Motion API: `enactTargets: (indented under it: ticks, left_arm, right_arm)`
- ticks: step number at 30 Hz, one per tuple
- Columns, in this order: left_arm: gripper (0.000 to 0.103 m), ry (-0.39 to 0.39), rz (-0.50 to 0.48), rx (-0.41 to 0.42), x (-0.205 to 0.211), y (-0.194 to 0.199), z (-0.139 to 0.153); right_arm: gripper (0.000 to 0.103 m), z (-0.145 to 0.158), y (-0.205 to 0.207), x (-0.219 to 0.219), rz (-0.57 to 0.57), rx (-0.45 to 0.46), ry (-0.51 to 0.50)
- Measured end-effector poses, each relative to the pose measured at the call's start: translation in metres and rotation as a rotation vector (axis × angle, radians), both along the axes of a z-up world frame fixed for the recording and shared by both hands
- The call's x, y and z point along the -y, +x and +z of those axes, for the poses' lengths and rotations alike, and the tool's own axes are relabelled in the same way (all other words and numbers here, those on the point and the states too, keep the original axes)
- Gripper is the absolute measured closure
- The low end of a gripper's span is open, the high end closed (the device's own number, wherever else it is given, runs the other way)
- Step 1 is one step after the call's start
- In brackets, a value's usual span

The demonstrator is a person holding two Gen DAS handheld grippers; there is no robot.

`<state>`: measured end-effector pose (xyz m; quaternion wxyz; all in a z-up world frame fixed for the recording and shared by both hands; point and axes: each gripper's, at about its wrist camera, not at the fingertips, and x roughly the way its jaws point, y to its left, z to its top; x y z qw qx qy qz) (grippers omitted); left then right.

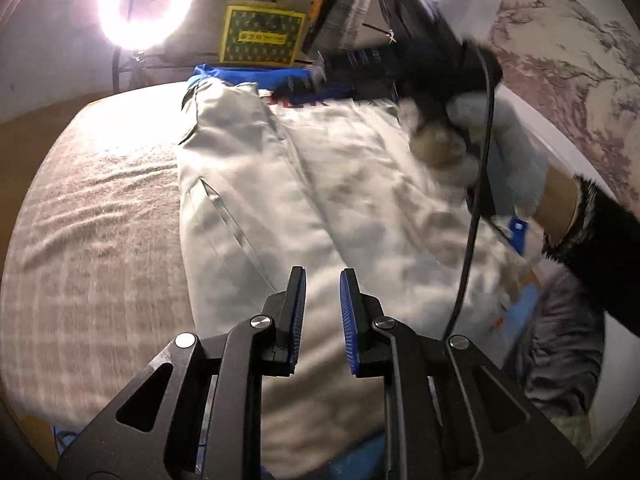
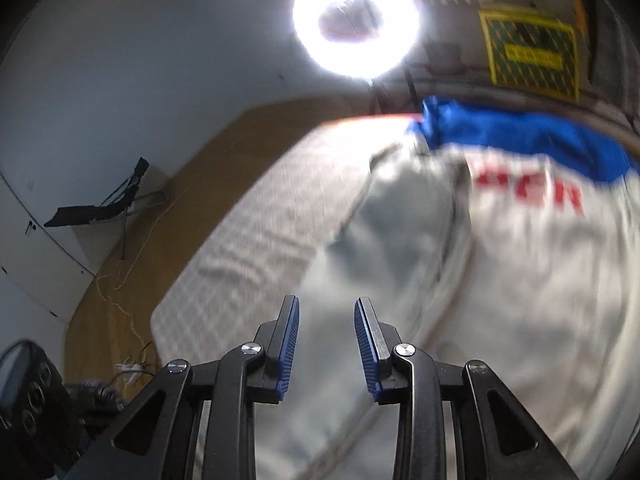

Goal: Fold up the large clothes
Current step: 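Open the right tool and move it toward the blue collar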

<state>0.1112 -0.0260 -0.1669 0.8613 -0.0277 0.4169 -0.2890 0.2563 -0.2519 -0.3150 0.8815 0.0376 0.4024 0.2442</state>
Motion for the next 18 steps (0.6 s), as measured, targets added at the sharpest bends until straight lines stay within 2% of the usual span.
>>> enactTargets:
  ticks: [4,8,11,12,16,18]
  left_arm:
    - [0.087,0.011,0.002,-0.047,0.002,0.018,-0.025]
    - [0.087,0.027,-0.001,-0.102,-0.003,0.024,-0.052]
    - [0.087,0.022,-0.013,-0.132,-0.006,0.026,-0.067]
    - [0.087,0.023,-0.021,-0.13,-0.006,0.026,-0.069]
    - [0.087,0.042,-0.041,-0.099,0.0,0.02,-0.074]
    - [0.087,0.056,-0.054,-0.073,0.004,0.016,-0.074]
  right_arm:
    - [0.073,0.002,0.061,-0.026,-0.001,0.022,0.004]
    - [0.073,-0.015,0.124,-0.034,-0.038,0.012,0.02]
    - [0.074,-0.03,0.155,-0.039,-0.055,0.01,-0.015]
    - [0.075,-0.037,0.167,-0.041,-0.063,0.015,-0.055]
    - [0.095,-0.072,0.207,-0.033,-0.14,-0.022,-0.191]
    - [0.096,-0.081,0.211,-0.029,-0.149,0.003,-0.186]
